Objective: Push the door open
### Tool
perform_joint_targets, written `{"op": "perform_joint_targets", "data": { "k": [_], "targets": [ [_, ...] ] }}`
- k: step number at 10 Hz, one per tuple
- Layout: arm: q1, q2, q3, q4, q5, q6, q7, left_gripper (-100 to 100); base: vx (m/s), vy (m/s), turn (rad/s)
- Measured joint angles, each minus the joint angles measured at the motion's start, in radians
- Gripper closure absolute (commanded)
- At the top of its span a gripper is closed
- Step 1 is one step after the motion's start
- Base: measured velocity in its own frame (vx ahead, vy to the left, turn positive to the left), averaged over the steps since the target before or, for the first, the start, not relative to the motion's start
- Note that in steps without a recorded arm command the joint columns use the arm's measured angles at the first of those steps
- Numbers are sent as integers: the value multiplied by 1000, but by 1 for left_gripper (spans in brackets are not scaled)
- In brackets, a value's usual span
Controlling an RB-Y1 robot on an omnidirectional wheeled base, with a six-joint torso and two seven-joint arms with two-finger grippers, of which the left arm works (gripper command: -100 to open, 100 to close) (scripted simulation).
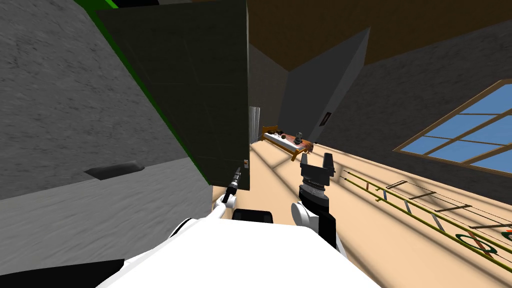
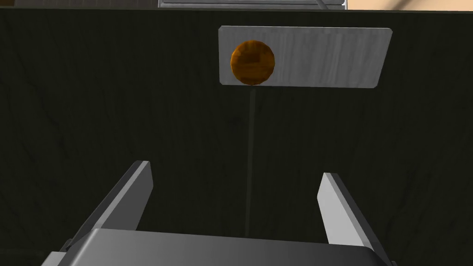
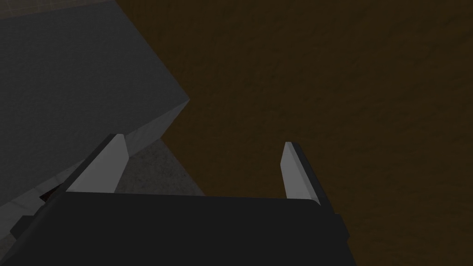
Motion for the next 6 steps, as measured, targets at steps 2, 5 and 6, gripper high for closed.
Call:
{"op": "perform_joint_targets", "data": {
  "k": [2, 5, 6],
  "targets": [
    [-23, -16, 4, 48, 4, -24, 1, -100, 11, -13, -25],
    [-14, 19, 9, 37, 7, -25, -2, -100, 247, -50, -24],
    [-19, 23, 12, 50, 9, -35, -2, -100, 237, -27, -33]
  ]
}}
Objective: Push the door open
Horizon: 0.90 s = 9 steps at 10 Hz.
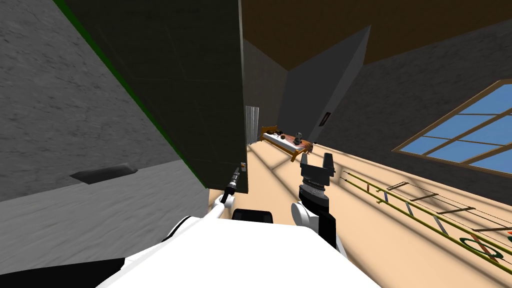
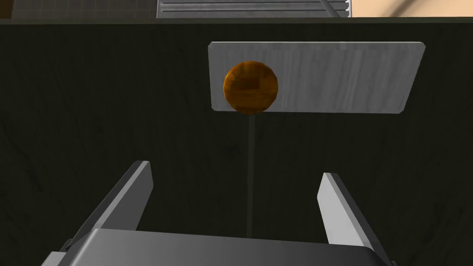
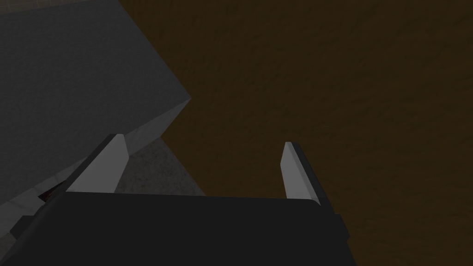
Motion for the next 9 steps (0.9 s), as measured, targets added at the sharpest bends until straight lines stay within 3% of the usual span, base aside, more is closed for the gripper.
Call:
{"op": "perform_joint_targets", "data": {
  "k": [2, 3, 4, 9],
  "targets": [
    [2, -6, 4, 1, 2, -8, -1, -100, 263, -19, -32],
    [-2, -18, 7, 12, 4, -16, -3, -100, 99, -7, 9],
    [-2, -21, 6, 13, 4, -20, -3, 100, -21, -2, -3],
    [-1, -19, 6, 13, 4, -14, -3, 100, -18, 2, -2]
  ]
}}
